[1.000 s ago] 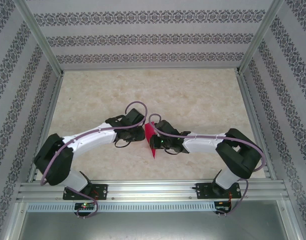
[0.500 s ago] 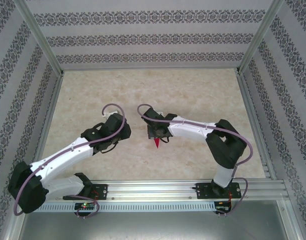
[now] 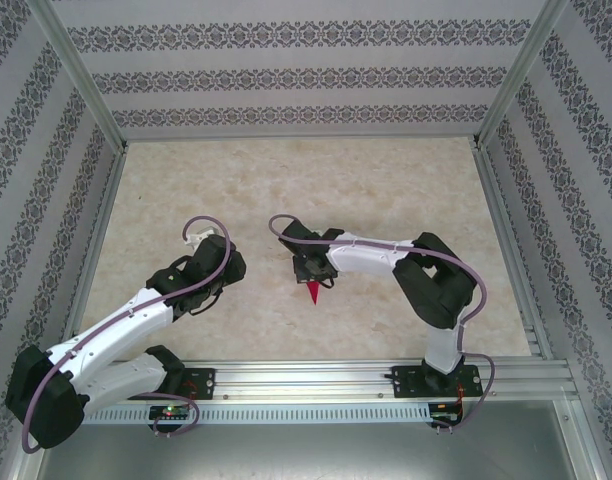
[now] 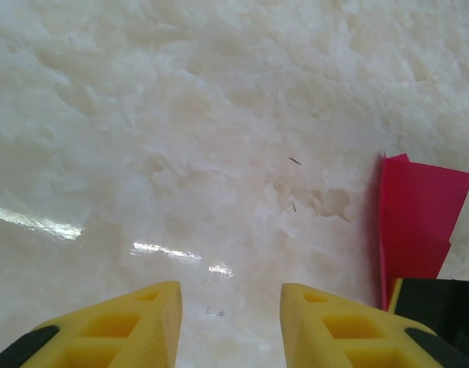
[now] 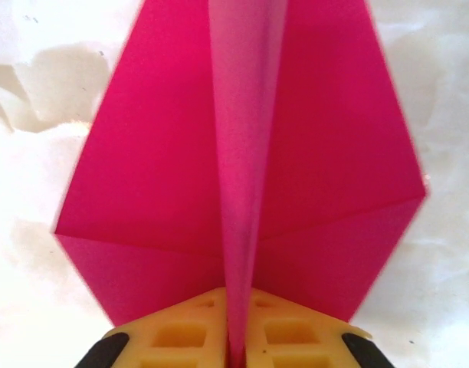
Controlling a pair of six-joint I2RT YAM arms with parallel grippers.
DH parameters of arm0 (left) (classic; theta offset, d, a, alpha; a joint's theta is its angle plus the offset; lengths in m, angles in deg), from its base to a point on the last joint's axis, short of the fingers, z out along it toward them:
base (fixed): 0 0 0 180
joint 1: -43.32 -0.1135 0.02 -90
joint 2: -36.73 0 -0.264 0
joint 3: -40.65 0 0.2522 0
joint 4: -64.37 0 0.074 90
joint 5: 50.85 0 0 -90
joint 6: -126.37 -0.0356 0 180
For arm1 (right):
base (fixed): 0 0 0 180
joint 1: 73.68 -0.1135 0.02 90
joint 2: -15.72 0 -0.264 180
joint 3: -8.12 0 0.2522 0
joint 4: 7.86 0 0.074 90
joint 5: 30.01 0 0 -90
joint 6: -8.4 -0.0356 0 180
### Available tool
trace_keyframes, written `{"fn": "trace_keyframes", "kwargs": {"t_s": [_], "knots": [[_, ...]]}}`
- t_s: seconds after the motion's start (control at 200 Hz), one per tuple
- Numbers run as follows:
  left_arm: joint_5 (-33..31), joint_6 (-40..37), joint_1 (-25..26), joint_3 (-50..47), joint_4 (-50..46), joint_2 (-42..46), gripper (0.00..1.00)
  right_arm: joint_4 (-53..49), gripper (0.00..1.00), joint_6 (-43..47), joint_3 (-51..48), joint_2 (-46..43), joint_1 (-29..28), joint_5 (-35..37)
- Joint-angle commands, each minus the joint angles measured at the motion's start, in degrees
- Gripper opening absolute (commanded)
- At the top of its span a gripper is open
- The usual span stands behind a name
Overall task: Fold a paper plane with a square sheet of paper (pick it up from the middle)
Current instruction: Move a paper plane to the center of the table.
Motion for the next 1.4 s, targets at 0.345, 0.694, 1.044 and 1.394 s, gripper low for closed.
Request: {"fn": "trace_keyframes", "kwargs": {"t_s": [0.345,0.694,1.044,1.394], "knots": [[0.4,0.4,-1.0,-1.2,1.6,0.9,0.41,1.1,0.26,-3.0,-2.4,4.3,-0.4,-0.7],[0.6,0.3,-1.1,-1.1,1.4,0.8,0.41,-2.8,0.31,-2.3,0.9,6.5,-1.5,0.5],[-0.8,-0.2,-1.1,-0.3,2.1,-1.3,0.43,-2.8,0.32,-5.4,0.0,11.8,-1.9,1.1],[-2.1,-0.9,-1.1,1.6,1.9,-2.5,0.43,-6.0,0.33,-2.6,4.4,3.9,-0.7,5.5]]}}
